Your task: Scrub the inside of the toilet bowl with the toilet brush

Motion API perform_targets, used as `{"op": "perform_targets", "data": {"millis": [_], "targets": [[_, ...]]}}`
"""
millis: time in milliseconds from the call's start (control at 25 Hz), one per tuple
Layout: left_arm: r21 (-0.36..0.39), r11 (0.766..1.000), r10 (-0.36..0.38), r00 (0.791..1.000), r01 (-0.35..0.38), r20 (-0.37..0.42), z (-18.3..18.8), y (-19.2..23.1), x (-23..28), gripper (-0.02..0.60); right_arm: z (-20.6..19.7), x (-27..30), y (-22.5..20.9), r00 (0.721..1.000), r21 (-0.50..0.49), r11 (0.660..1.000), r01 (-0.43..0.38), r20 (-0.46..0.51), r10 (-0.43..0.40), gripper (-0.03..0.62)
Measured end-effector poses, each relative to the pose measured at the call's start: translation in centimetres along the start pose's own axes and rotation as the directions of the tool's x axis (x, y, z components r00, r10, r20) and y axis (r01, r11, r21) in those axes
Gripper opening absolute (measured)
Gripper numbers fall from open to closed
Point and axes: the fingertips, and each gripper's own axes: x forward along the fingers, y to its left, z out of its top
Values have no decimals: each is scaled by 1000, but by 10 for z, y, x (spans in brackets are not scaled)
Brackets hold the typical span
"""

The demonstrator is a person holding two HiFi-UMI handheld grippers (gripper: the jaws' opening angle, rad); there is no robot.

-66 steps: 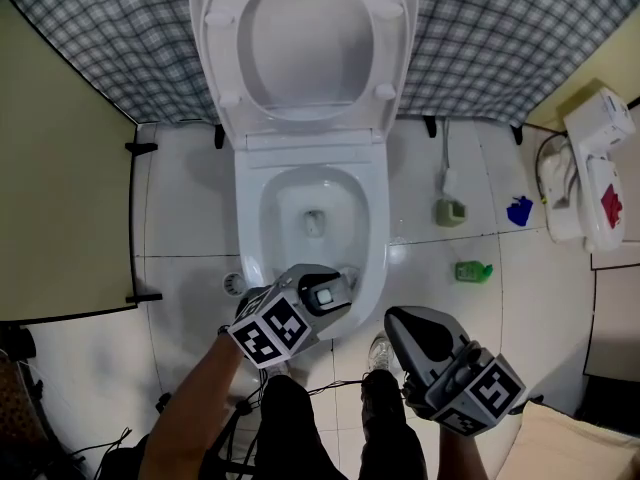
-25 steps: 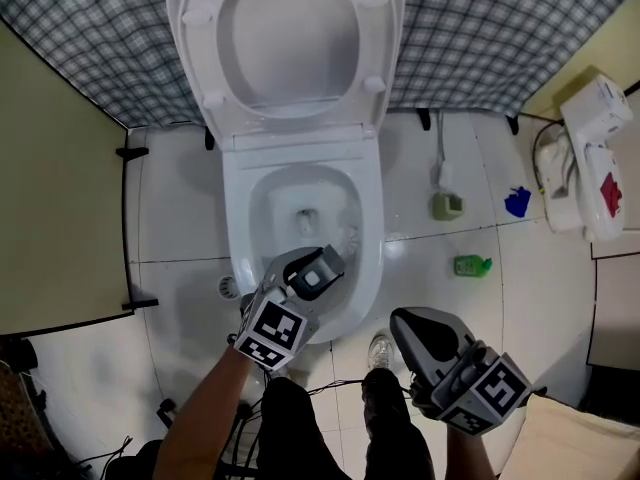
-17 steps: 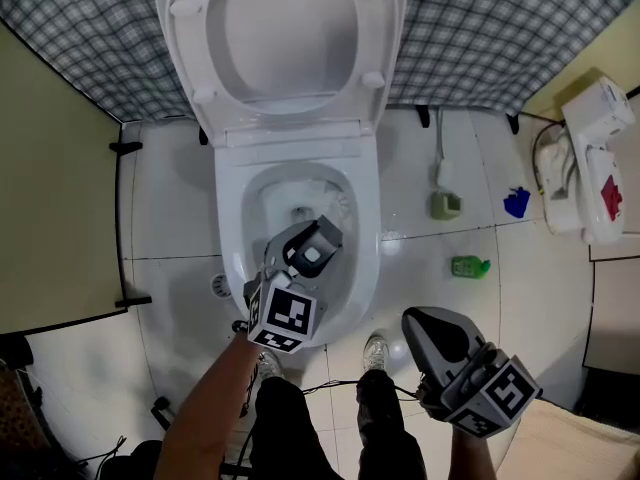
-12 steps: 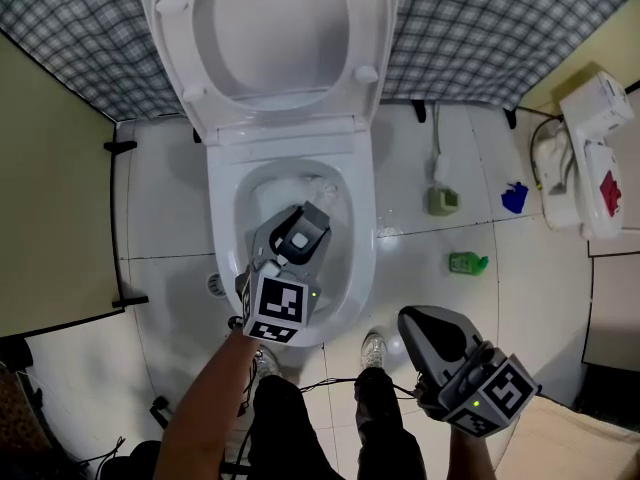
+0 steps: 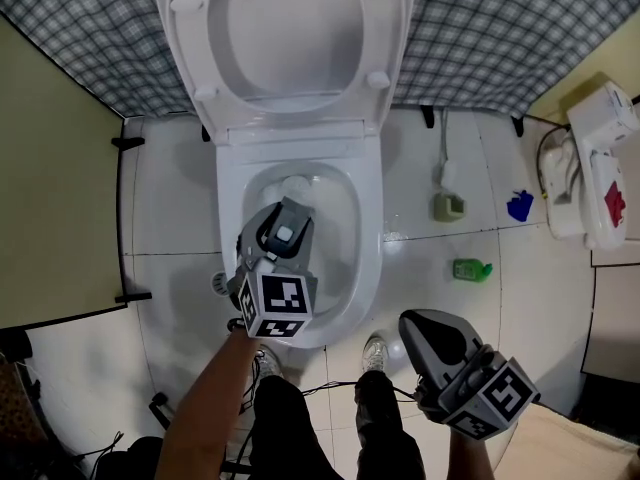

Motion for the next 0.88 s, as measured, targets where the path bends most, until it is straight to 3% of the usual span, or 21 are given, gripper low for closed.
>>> {"op": "perform_targets", "data": {"millis": [400,640,880], "targets": [[19,993,114,990,-112,-88,-18,22,-21,212,0,-8,3,999,-2,1000,-32,8,32,0],[112,989,112,977,-92,-181,-32,12,-38,212,-1,-5,19,996,-14,996,-92,13,92,1],[125,987,130,959,-101,-252,-49,12,-59,213,5,-10,22,993,-29,993,-119,13,119,0]]}}
